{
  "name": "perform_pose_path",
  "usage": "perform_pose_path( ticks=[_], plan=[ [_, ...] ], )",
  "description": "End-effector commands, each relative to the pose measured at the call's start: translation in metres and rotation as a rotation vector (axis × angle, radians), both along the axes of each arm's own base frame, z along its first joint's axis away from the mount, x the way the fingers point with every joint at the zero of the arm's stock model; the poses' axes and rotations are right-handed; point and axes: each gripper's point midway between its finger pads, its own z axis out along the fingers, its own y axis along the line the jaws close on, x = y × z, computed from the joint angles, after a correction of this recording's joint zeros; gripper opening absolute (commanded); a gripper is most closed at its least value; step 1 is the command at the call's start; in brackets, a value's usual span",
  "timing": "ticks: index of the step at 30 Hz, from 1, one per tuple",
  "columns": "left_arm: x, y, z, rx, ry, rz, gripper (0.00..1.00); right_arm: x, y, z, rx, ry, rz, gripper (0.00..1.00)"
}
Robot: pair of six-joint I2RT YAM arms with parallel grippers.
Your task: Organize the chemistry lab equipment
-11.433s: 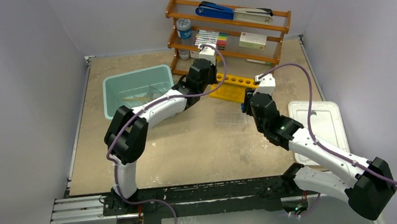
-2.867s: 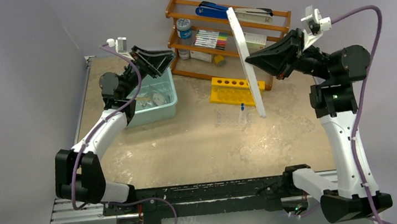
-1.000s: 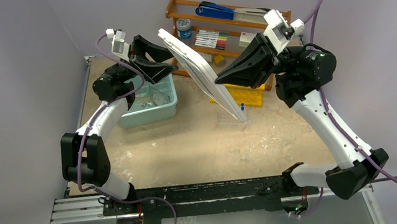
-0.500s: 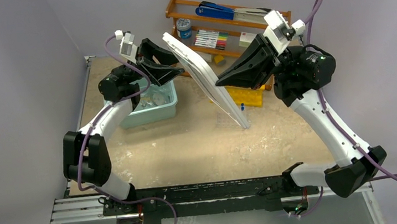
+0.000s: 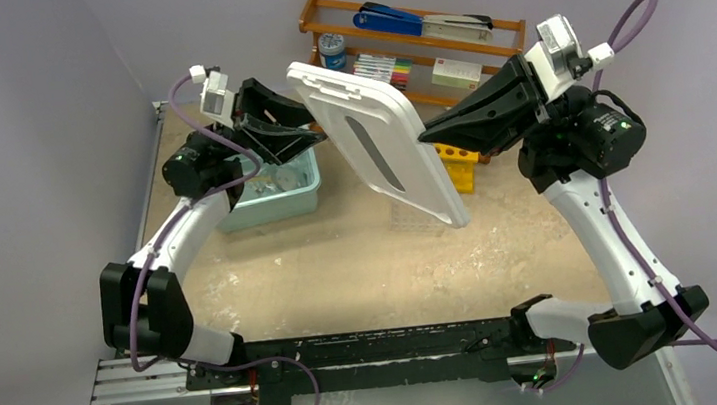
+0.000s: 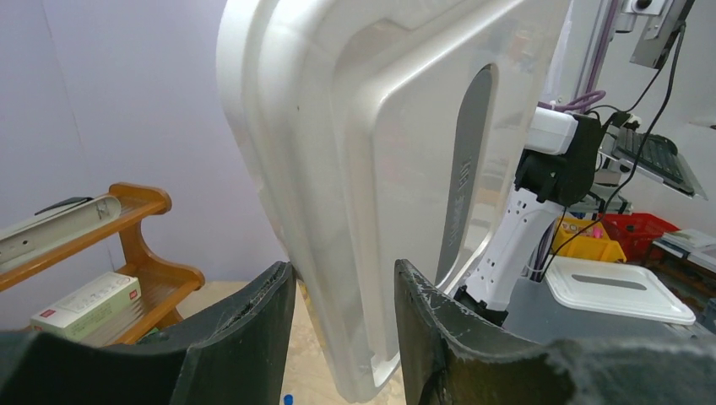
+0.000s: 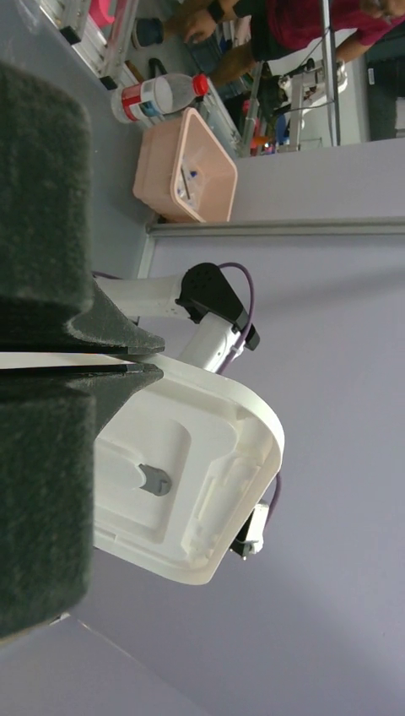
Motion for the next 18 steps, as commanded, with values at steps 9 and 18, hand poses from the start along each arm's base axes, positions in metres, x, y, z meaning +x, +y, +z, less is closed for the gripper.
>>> perform_pose_path(
  ticks=[9, 18],
  plan=[
    [-0.083, 0.015, 0.048, -0.118, -0.285, -0.050, 0.44, 0.052, 0.005, -0.019, 0.024, 0.093, -0.066, 0.00],
    [-0.100, 0.013, 0.053, -0.121, -0.277, -0.098, 0.40, 0.081, 0.014, -0.037, 0.012, 0.142, -0.059, 0.00]
  ],
)
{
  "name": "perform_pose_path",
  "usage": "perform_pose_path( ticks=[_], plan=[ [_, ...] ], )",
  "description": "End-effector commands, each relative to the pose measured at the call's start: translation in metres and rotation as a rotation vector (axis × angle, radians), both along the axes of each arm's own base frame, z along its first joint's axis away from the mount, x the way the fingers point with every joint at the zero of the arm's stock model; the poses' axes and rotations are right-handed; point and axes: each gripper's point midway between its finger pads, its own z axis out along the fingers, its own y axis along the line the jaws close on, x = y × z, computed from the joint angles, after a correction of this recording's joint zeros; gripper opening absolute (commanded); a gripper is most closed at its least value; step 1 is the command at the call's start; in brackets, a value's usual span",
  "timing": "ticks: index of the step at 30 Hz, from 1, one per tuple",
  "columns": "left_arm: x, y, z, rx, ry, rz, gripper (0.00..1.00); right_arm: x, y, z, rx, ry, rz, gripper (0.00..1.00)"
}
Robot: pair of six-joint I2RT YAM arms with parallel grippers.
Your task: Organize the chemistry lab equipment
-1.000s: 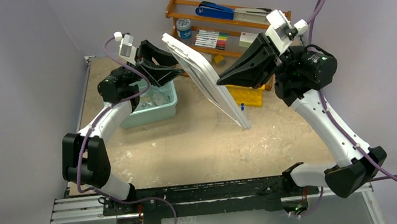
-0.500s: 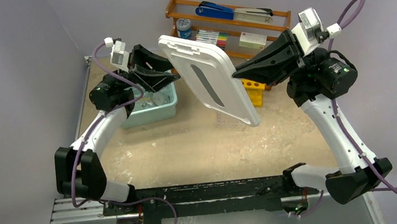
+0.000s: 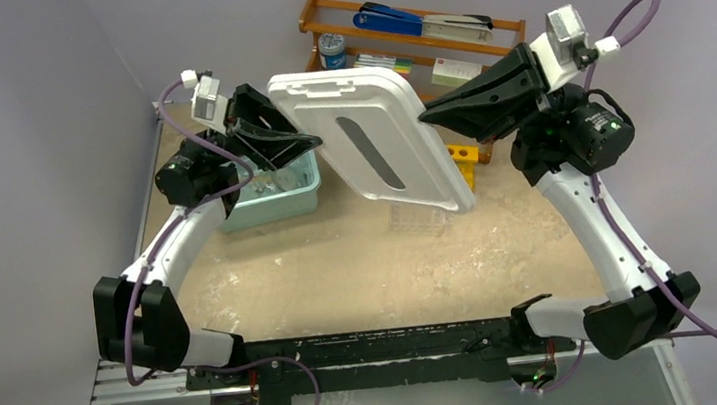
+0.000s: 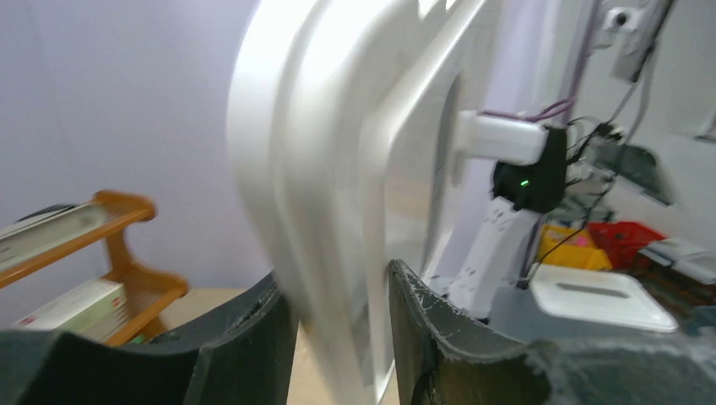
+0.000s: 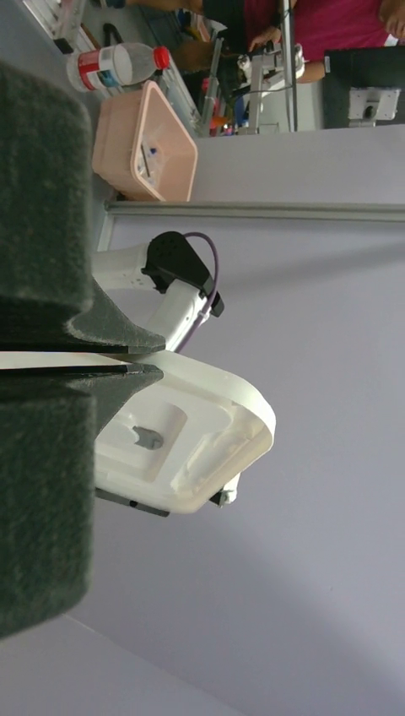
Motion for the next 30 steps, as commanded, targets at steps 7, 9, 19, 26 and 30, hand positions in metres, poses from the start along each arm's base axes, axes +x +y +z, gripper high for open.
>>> perform_pose_path(
  ticks=[7, 9, 19, 26, 30],
  plan=[
    [-0.076, 0.003, 0.043, -0.085, -0.239, -0.083, 0.00, 0.084, 0.023, -0.066, -0.102, 0.188, 0.004, 0.00],
    [-0.067, 0.000, 0.041, -0.066, -0.215, -0.067, 0.00, 0.088, 0.024, -0.070, -0.103, 0.198, 0.006, 0.00],
    [0.004, 0.007, 0.054, -0.084, -0.040, 0.157, 0.00, 0.133, -0.021, -0.076, -0.017, 0.244, -0.244, 0.78],
    [0.055, 0.034, 0.074, -0.239, 0.138, 0.269, 0.00, 0.156, -0.063, -0.100, 0.039, 0.324, -0.445, 0.92],
    [0.077, 0.051, 0.081, -0.363, 0.246, 0.251, 0.00, 0.153, -0.069, -0.119, 0.030, 0.340, -0.471, 0.96]
  ],
)
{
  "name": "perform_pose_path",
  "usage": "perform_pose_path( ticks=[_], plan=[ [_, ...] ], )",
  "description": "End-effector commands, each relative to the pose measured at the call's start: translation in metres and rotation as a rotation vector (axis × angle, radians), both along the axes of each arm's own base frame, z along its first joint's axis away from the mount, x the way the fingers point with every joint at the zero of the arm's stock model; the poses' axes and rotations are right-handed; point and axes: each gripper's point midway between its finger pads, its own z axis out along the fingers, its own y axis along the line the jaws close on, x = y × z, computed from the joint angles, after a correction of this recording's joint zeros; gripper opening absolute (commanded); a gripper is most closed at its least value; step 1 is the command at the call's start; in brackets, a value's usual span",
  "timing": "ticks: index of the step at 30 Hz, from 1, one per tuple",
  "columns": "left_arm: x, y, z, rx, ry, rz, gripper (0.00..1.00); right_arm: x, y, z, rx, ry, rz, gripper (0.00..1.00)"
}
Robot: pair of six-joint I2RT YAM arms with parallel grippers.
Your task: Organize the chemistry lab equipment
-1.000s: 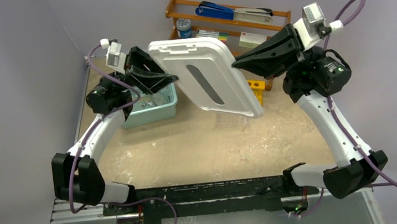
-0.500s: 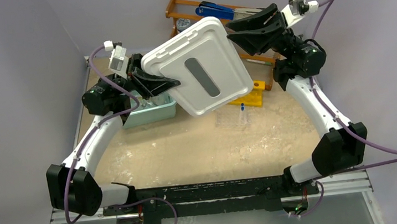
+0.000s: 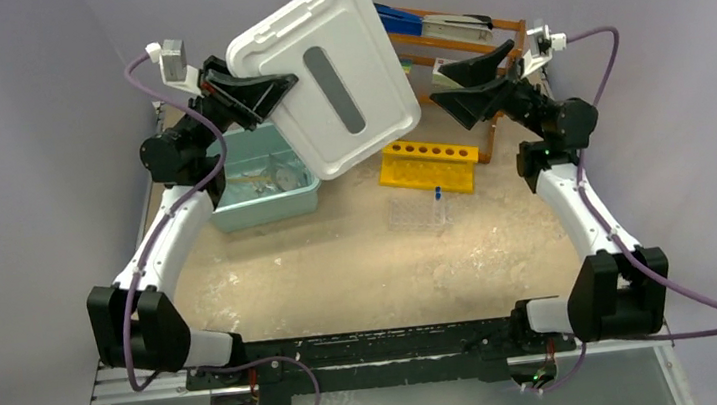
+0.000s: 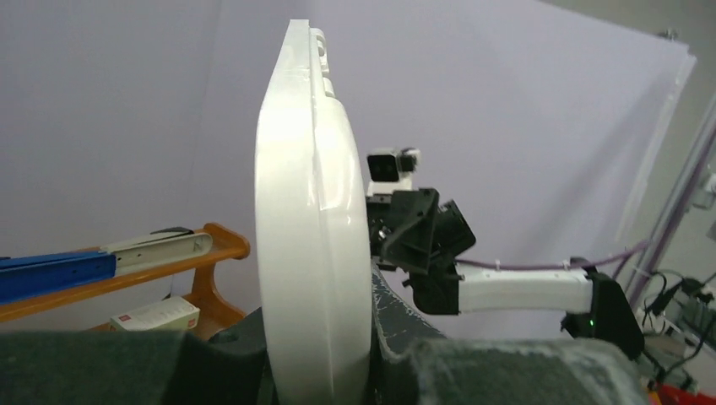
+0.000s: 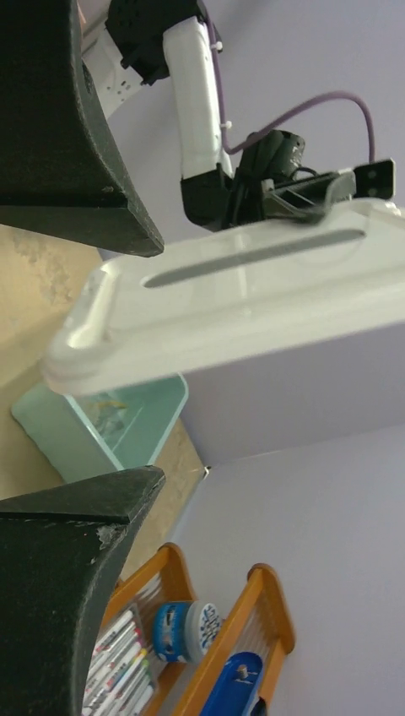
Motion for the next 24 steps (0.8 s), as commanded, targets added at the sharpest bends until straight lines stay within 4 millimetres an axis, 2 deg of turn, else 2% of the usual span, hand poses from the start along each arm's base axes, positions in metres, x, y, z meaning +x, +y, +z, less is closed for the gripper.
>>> perform_pose_path(
  ticks=[1, 4, 8, 10, 13, 15, 16, 18, 20, 24],
  plan=[
    [0.020, 0.029, 0.037, -0.249, 0.073, 0.007, 0.00, -0.019, -0.006, 0.006, -0.010, -0.101, -0.043, 0.97],
    [0.015, 0.038, 0.040, -0.333, 0.084, -0.090, 0.00, -0.021, -0.004, -0.012, -0.011, -0.082, -0.016, 0.98],
    [-0.011, 0.039, 0.039, -0.355, 0.070, -0.300, 0.00, -0.022, -0.001, -0.023, -0.004, -0.074, 0.030, 0.99],
    [-0.013, 0.035, 0.033, -0.324, 0.077, -0.308, 0.00, -0.021, 0.001, -0.022, -0.003, -0.082, 0.052, 0.99],
    [-0.030, 0.031, 0.032, -0.261, 0.037, -0.307, 0.00, -0.018, 0.002, -0.018, 0.005, -0.097, 0.072, 1.00],
    [-0.038, 0.029, 0.031, -0.234, 0.022, -0.307, 0.00, -0.012, 0.002, -0.022, 0.003, -0.070, 0.083, 0.99],
    [-0.038, 0.028, 0.031, -0.223, 0.024, -0.305, 0.00, -0.011, 0.002, -0.023, 0.014, -0.063, 0.090, 0.99],
    [-0.035, 0.027, 0.028, -0.215, 0.035, -0.295, 0.00, -0.018, 0.006, -0.010, 0.032, -0.098, 0.134, 0.98],
    [-0.030, 0.027, 0.025, -0.219, 0.044, -0.285, 0.00, -0.031, 0.008, -0.006, 0.056, -0.115, 0.196, 0.97],
    [-0.024, 0.027, 0.020, -0.227, 0.053, -0.287, 0.00, -0.051, 0.011, -0.008, 0.095, -0.113, 0.287, 0.96]
  ],
)
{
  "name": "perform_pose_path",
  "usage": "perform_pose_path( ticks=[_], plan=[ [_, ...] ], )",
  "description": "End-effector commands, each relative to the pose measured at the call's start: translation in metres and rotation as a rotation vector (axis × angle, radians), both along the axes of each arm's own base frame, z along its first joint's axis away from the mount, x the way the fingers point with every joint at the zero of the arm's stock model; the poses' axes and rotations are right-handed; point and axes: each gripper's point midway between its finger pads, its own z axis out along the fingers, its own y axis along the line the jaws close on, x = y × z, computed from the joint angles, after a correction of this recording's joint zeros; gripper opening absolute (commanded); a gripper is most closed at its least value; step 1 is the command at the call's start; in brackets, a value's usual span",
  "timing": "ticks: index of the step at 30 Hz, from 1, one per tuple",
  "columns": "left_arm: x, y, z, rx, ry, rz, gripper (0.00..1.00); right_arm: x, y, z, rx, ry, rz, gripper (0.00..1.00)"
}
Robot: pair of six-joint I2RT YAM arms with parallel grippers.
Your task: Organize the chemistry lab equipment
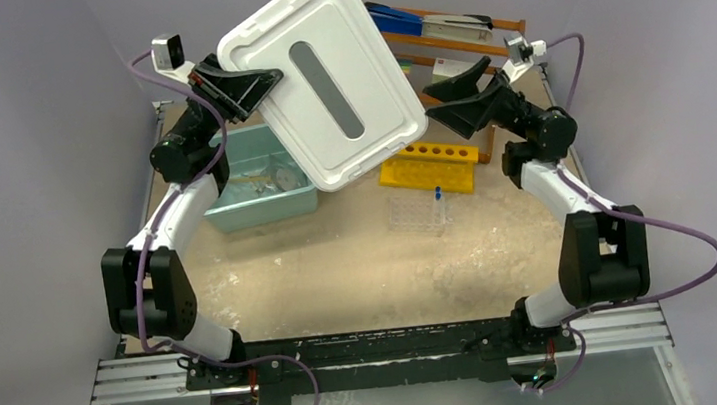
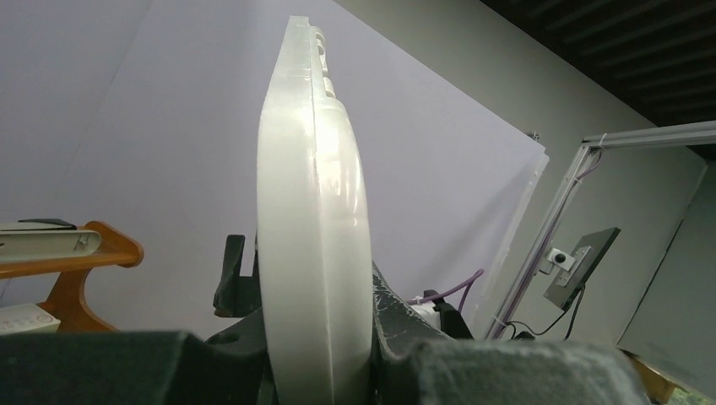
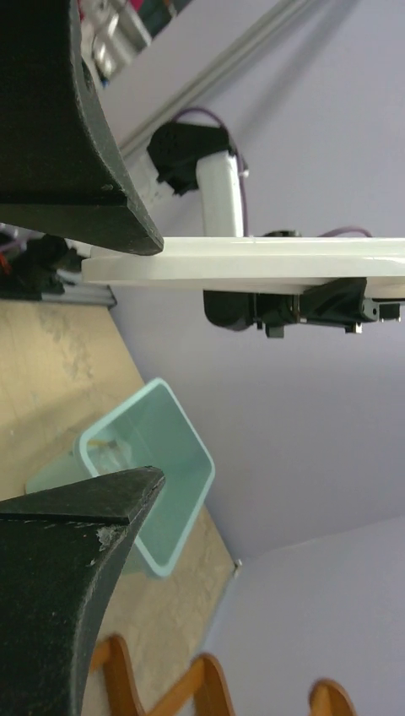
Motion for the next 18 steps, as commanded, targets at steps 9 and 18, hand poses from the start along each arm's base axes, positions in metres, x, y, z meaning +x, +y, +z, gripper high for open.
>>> perform_pose_path(
  ticks=[9, 18],
  plan=[
    [-0.027, 0.003, 0.006, -0.026, -0.165, -0.018, 0.00, -0.070, 0.038, 0.022, 0.014, -0.199, 0.223, 0.95],
    [0.003, 0.028, 0.012, -0.133, -0.111, 0.237, 0.00, -0.062, 0.037, 0.017, -0.003, -0.169, 0.107, 0.97]
  ],
)
